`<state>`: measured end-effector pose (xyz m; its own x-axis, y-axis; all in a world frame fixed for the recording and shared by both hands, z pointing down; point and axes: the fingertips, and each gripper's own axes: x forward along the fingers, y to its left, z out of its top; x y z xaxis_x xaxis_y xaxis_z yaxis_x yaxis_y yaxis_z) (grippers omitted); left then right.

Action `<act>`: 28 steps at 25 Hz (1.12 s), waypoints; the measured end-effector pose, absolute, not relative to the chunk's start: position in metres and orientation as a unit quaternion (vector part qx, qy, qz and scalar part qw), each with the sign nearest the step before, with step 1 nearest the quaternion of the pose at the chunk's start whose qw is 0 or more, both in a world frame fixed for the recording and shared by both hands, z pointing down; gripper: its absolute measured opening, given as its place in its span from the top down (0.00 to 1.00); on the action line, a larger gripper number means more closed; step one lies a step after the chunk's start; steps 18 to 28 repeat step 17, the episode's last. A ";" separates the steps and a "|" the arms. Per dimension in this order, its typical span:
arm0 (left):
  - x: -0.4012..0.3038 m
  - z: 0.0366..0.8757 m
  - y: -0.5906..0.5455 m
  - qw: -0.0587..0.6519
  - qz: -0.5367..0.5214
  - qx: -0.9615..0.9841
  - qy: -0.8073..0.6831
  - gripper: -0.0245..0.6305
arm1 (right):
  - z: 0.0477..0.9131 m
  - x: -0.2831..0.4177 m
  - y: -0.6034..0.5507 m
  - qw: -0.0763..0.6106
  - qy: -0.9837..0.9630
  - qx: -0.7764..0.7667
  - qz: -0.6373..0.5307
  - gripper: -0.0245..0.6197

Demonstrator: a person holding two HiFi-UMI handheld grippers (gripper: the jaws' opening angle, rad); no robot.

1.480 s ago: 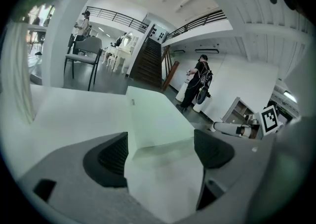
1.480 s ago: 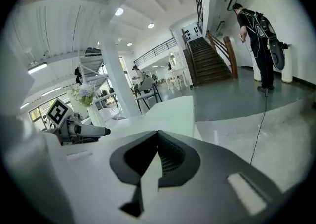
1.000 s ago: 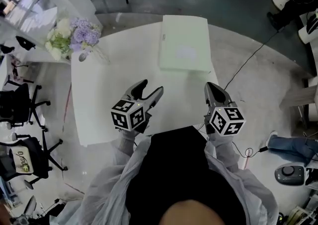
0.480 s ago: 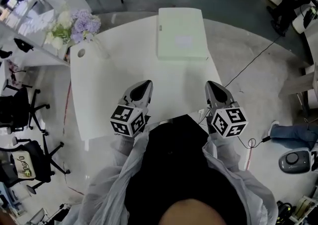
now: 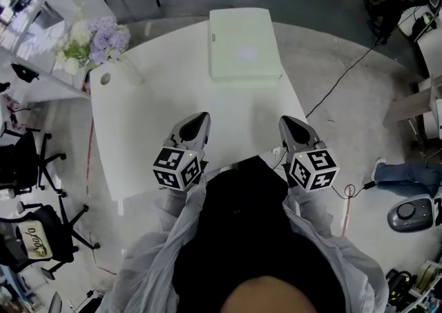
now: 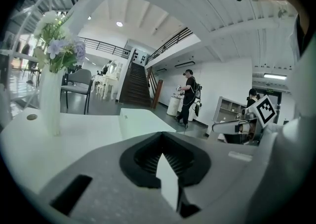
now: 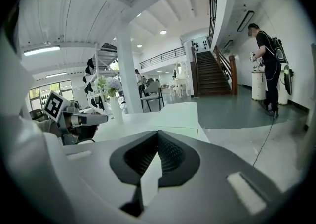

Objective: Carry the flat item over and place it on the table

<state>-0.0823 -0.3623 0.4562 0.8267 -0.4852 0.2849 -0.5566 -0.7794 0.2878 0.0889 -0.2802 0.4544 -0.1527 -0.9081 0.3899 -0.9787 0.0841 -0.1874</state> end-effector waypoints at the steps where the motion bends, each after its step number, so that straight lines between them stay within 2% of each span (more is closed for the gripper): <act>1: -0.081 0.456 -0.362 0.183 0.098 0.938 -0.276 0.97 | 0.454 0.090 -0.280 0.086 -0.731 0.645 0.204 0.95; 28: -0.073 0.460 -0.372 0.195 0.097 0.936 -0.276 0.97 | 0.454 0.099 -0.292 0.083 -0.731 0.644 0.209 0.95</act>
